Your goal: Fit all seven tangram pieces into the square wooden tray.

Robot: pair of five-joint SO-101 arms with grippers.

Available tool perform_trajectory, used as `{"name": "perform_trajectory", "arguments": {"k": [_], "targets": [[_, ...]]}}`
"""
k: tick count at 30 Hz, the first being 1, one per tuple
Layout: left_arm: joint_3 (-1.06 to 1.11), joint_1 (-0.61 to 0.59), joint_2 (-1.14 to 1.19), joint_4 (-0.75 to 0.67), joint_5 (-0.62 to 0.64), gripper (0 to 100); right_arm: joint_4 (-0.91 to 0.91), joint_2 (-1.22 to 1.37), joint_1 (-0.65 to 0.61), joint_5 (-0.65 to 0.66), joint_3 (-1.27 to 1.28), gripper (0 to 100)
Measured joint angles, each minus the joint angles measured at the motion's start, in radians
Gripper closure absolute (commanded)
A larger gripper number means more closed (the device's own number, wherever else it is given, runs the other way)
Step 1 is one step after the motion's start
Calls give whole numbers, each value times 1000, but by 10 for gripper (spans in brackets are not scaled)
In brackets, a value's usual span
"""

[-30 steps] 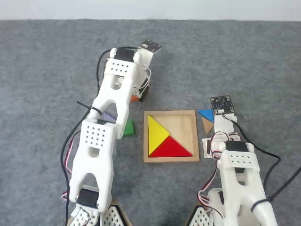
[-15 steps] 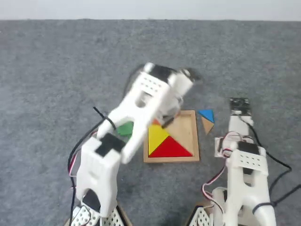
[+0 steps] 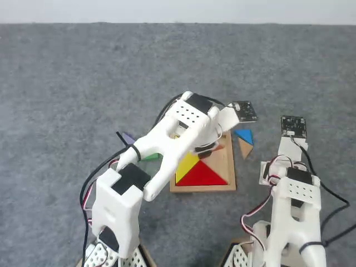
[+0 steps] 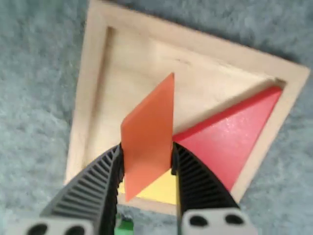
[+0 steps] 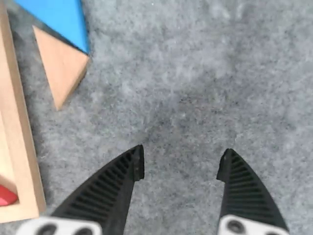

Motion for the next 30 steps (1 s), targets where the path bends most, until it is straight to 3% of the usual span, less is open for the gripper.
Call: {"name": "perform_trajectory", "arguments": {"k": [6, 15, 24, 30], "targets": [[0, -9, 0, -28, -28, 908, 0, -2, 0, 0, 0, 757], [0, -92, 0, -46, -57, 902, 0, -2, 0, 0, 0, 757], [0, -91, 0, -46, -63, 896, 0, -2, 0, 0, 0, 757], [3, -87, 0, -46, -68, 815, 0, -2, 0, 0, 0, 757]]}}
